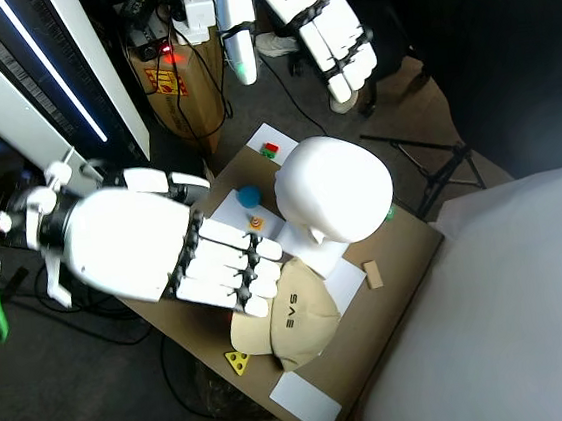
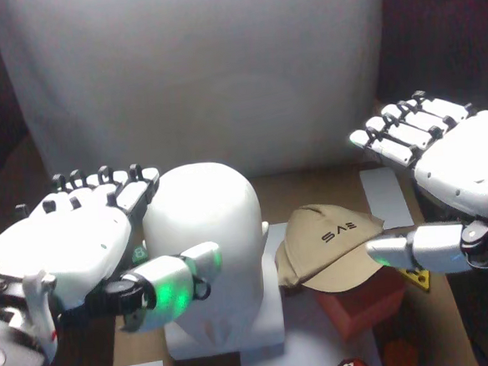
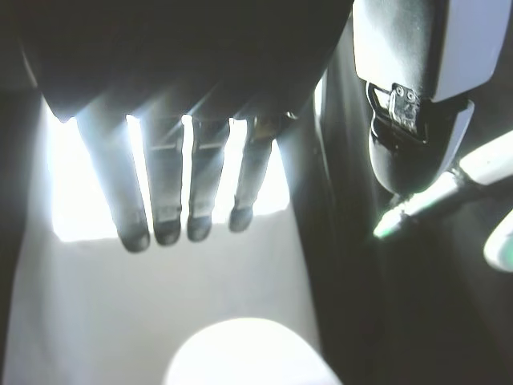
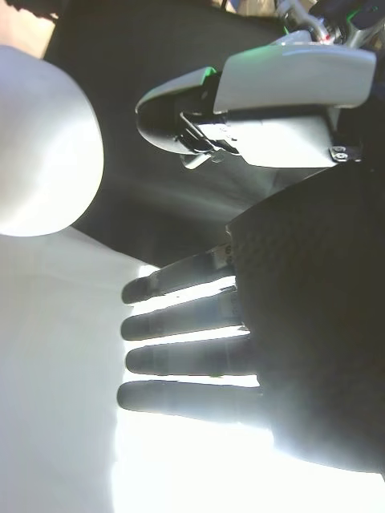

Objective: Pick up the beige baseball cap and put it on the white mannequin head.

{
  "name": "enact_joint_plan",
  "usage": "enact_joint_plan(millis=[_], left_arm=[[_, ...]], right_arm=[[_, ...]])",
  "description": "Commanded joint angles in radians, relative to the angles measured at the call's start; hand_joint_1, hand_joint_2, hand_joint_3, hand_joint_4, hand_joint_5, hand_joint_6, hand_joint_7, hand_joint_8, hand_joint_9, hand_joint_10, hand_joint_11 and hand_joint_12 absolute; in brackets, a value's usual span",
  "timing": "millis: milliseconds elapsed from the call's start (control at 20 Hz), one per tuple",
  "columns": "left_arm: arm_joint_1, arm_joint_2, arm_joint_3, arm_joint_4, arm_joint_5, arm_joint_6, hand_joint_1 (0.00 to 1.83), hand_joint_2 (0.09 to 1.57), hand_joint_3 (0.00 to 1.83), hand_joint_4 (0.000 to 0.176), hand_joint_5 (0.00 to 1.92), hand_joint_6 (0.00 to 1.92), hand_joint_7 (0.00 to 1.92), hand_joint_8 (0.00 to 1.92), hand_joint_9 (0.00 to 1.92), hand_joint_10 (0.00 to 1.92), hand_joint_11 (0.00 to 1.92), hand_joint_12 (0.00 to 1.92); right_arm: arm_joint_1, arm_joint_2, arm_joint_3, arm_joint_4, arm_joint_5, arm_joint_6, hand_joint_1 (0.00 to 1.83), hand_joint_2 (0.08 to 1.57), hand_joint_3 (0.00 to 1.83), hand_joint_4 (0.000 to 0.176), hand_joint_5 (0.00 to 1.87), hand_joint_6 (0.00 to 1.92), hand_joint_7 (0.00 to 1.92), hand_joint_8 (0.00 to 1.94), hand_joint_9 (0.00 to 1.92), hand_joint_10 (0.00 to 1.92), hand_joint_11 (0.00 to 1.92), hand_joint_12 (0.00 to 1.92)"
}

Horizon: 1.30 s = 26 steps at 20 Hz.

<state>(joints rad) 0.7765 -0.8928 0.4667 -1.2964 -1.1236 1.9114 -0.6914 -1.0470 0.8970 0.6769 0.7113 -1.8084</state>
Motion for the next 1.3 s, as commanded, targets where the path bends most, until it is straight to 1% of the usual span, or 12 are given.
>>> enact_joint_plan(millis=[0,150,200,300,350,500,600,650,800,1000,1150,1250], left_arm=[[0.009,0.003,0.008,0.114,-0.085,-0.029,0.00,1.14,0.01,0.075,0.00,0.00,0.00,0.00,0.00,0.00,0.03,0.10],[0.094,-0.030,0.042,0.211,-0.201,-0.147,0.00,1.15,0.00,0.075,0.00,0.00,0.00,0.00,0.00,0.00,0.00,0.20],[0.135,-0.047,0.063,0.253,-0.249,-0.199,0.00,1.15,0.00,0.075,0.00,0.00,0.00,0.00,0.00,0.00,0.00,0.20],[0.197,-0.058,0.098,0.269,-0.291,-0.310,0.00,1.15,0.00,0.070,0.00,0.00,0.00,0.00,0.00,0.00,0.00,0.17],[0.230,-0.059,0.121,0.282,-0.302,-0.361,0.00,1.15,0.00,0.066,0.00,0.00,0.00,0.00,0.00,0.00,0.00,0.16],[0.306,-0.058,0.175,0.358,-0.308,-0.419,0.00,1.15,0.00,0.059,0.00,0.00,0.00,0.00,0.00,0.00,0.00,0.15],[0.370,-0.057,0.193,0.393,-0.315,-0.480,0.00,1.15,0.00,0.058,0.00,0.00,0.00,0.00,0.00,0.00,0.00,0.15],[0.392,-0.057,0.198,0.400,-0.315,-0.504,0.00,1.15,0.00,0.055,0.00,0.00,0.00,0.00,0.00,0.00,0.00,0.17],[0.426,-0.061,0.211,0.411,-0.312,-0.505,0.00,1.15,0.00,0.050,0.00,0.00,0.00,0.00,0.00,0.00,0.00,0.17],[0.439,-0.066,0.246,0.407,-0.236,-0.513,0.00,1.15,0.00,0.049,0.00,0.00,0.00,0.00,0.00,0.00,0.00,0.14],[0.455,-0.081,0.260,0.393,-0.237,-0.521,0.00,1.15,0.00,0.049,0.00,0.00,0.00,0.00,0.00,0.00,0.00,0.13],[0.468,-0.101,0.267,0.346,-0.230,-0.597,0.00,1.15,0.00,0.049,0.00,0.00,0.00,0.00,0.00,0.00,0.00,0.13]], right_arm=[[-0.003,-0.013,0.018,-0.036,0.074,0.015,0.57,0.95,0.00,0.000,0.05,0.00,0.06,0.00,0.05,0.00,0.00,0.35],[-0.020,-0.067,0.077,-0.015,0.060,0.027,0.98,0.98,0.00,0.000,0.04,0.00,0.07,0.00,0.05,0.00,0.00,0.38],[-0.027,-0.099,0.107,-0.015,0.073,0.024,1.18,1.00,0.00,0.000,0.08,0.01,0.10,0.00,0.07,0.00,0.00,0.46],[-0.034,-0.160,0.166,-0.015,0.061,0.019,1.29,1.02,0.01,0.000,0.16,0.01,0.14,0.00,0.11,0.01,0.00,0.53],[-0.046,-0.196,0.206,-0.009,0.052,0.021,1.29,1.06,0.02,0.000,0.16,0.01,0.14,0.00,0.11,0.01,0.00,0.54],[-0.058,-0.269,0.303,0.011,0.017,0.036,1.29,1.09,0.02,0.000,0.13,0.00,0.14,0.00,0.11,0.00,0.00,0.53],[-0.056,-0.309,0.374,0.010,-0.065,0.106,1.31,1.09,0.02,0.000,0.12,0.00,0.14,0.00,0.11,0.00,0.00,0.53],[-0.061,-0.323,0.396,0.010,-0.087,0.110,1.31,1.09,0.02,0.000,0.12,0.00,0.14,0.00,0.11,0.00,0.00,0.53],[-0.087,-0.358,0.436,-0.055,-0.071,0.138,1.33,1.09,0.02,0.000,0.12,0.00,0.14,0.00,0.11,0.00,0.00,0.54],[-0.099,-0.400,0.496,-0.095,-0.044,0.190,1.33,1.09,0.01,0.000,0.13,0.01,0.14,0.00,0.11,0.00,0.00,0.54],[-0.101,-0.450,0.564,-0.098,-0.063,0.206,1.33,1.09,0.01,0.000,0.13,0.00,0.14,0.00,0.11,0.00,0.00,0.54],[-0.111,-0.501,0.648,-0.098,-0.091,0.236,1.33,1.09,0.01,0.000,0.13,0.00,0.14,0.00,0.11,0.00,0.00,0.54]])
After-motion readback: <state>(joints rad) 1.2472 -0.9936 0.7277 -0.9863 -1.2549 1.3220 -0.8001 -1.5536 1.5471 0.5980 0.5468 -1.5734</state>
